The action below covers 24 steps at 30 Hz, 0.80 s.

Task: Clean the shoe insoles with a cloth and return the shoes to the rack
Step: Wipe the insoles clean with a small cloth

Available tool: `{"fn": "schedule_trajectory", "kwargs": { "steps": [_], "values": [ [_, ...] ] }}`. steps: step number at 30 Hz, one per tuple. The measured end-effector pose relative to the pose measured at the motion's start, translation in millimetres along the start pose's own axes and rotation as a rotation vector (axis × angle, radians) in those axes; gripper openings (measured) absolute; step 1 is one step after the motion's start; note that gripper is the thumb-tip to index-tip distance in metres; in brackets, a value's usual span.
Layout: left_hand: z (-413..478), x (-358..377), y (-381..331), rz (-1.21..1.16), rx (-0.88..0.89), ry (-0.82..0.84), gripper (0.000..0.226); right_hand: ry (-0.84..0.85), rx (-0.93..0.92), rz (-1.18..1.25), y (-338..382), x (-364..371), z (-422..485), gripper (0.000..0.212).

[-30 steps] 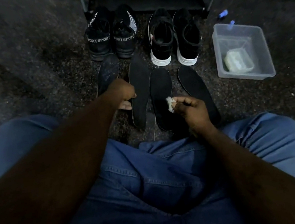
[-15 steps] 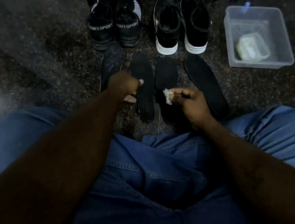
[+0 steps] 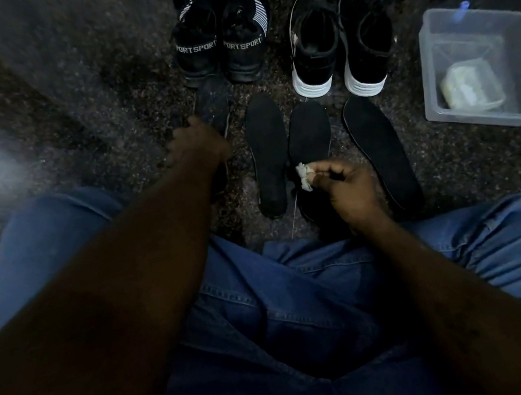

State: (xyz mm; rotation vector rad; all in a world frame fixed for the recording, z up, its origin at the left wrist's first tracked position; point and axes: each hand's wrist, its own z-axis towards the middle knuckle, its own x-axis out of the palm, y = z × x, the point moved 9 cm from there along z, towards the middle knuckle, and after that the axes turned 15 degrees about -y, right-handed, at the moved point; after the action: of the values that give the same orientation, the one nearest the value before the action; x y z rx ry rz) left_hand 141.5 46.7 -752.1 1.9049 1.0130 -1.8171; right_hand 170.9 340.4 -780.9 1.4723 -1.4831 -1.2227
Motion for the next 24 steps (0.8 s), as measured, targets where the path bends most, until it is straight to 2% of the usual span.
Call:
{"fn": "schedule_trajectory", "kwargs": {
  "steps": [4, 8, 10, 15, 18, 22, 24],
  "values": [
    [-1, 6, 6, 0.009, -0.041, 0.051, 0.08, 0.013, -0.013, -0.051, -2, 3, 1, 0.023],
    [-5, 16, 13, 0.033, -0.157, 0.174, 0.116, 0.018, -0.004, -0.048, -2, 6, -2, 0.023],
    [-9, 16, 9, -0.022, -0.172, 0.186, 0.123, 0.033, 0.012, -0.02, -1, 8, -3, 0.021],
    [-23, 12, -9, -0.201, -0.152, 0.172, 0.125, 0.044, 0.118, 0.105, -5, 10, -3, 0.018],
    [-40, 10, -27, -0.438, -0.17, 0.205, 0.107, 0.113, 0.152, 0.193, 2, 21, -9, 0.023],
    [-49, 1, -49, -0.633, -0.092, 0.127, 0.116, 0.198, 0.004, 0.134, 18, 33, -17, 0.022],
    [-56, -2, -57, -0.676, -0.051, 0.121, 0.108, 0.18, -0.062, 0.08, 23, 31, -19, 0.023]
  ]
}}
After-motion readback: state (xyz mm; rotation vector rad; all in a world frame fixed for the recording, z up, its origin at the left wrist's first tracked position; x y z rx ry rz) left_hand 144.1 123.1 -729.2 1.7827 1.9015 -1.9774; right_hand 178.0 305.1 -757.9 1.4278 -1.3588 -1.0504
